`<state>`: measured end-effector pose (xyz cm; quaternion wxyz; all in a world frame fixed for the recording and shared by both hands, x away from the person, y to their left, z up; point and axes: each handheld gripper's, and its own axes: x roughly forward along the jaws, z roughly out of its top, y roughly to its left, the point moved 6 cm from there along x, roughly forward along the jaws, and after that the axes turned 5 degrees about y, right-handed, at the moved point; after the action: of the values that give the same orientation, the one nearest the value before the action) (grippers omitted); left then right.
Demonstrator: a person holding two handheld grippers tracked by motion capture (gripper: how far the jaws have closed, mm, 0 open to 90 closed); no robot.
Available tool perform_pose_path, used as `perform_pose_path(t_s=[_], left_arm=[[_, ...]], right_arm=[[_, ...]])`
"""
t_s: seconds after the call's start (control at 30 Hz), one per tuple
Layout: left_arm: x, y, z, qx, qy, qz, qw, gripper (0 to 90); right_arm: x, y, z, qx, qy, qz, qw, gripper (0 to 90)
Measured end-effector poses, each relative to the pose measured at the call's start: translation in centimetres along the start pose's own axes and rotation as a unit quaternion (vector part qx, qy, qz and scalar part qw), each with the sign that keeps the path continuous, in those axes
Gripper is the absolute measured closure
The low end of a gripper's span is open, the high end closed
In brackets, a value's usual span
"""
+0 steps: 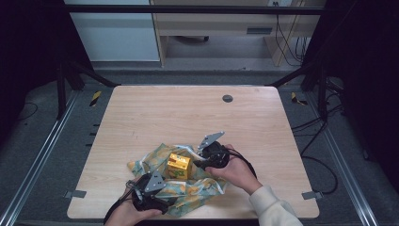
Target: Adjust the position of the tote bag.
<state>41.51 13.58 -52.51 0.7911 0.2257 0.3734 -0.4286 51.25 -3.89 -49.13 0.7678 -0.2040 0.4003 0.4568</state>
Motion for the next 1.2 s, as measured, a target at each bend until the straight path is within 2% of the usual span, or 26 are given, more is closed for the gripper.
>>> perform_pose_path(t_s=[0.13, 0.2, 0.4, 0.5, 0.6, 0.7, 0.83, 0.9, 0.93, 1.0, 1.07, 1.2], left_arm=[[0.1, -0.1, -0.1, 0.007, 0.003, -0.002, 1.0000, 27.2], [0.3, -0.1, -0.1, 0.007, 0.004, -0.002, 1.0000, 31.2], [0.9, -0.1, -0.2, 0.013, 0.015, 0.004, 0.9998, 32.0], [1.0, 0.0, -0.4, 0.015, 0.025, 0.011, 0.9995, 37.1], [1.0, 0.1, -0.4, 0.011, 0.025, 0.018, 0.9995, 46.4], [1.0, 0.2, -0.4, 0.015, 0.028, 0.023, 0.9992, 60.1], [0.9, 0.3, -0.2, 0.029, 0.033, 0.038, 0.9983, 81.0], [0.6, 0.3, -0.1, 0.042, 0.031, 0.048, 0.9975, 87.0], [0.4, 0.4, 0.1, 0.049, 0.028, 0.054, 0.9969, 88.3], [0.1, 0.0, 0.0, 0.046, 0.026, 0.043, 0.9977, 89.5], [-0.1, -0.1, -0.2, 0.058, 0.036, 0.036, 0.9971, 89.8], [-0.5, -0.6, -0.5, 0.072, 0.038, 0.025, 0.9963, 90.0]], right_arm=[[-0.2, 0.0, 0.0, -0.001, -0.006, 0.003, 1.0000, 82.7], [-0.2, 0.0, 0.0, -0.003, -0.006, 0.004, 1.0000, 84.3], [-0.4, 0.0, 0.0, -0.008, -0.007, 0.005, 0.9999, 87.4], [-0.5, -0.1, 0.0, -0.009, -0.009, 0.005, 0.9999, 88.3], [-0.5, -0.2, 0.1, -0.005, -0.015, 0.003, 0.9999, 88.7], [-0.5, -0.3, 0.1, -0.006, -0.018, 0.002, 0.9998, 88.9], [-0.5, -0.4, 0.2, -0.005, -0.021, 0.001, 0.9998, 89.0], [-0.5, -0.4, 0.3, -0.003, -0.025, 0.000, 0.9997, 89.1], [-0.6, -0.5, 0.3, -0.001, -0.026, -0.001, 0.9997, 89.1], [-0.6, -0.6, 0.3, 0.004, -0.027, -0.004, 0.9996, 89.2], [-0.6, -0.9, 0.3, 0.009, -0.028, -0.003, 0.9996, 89.2], [-0.5, -1.5, 0.4, 0.021, -0.037, -0.001, 0.9991, 89.3]])
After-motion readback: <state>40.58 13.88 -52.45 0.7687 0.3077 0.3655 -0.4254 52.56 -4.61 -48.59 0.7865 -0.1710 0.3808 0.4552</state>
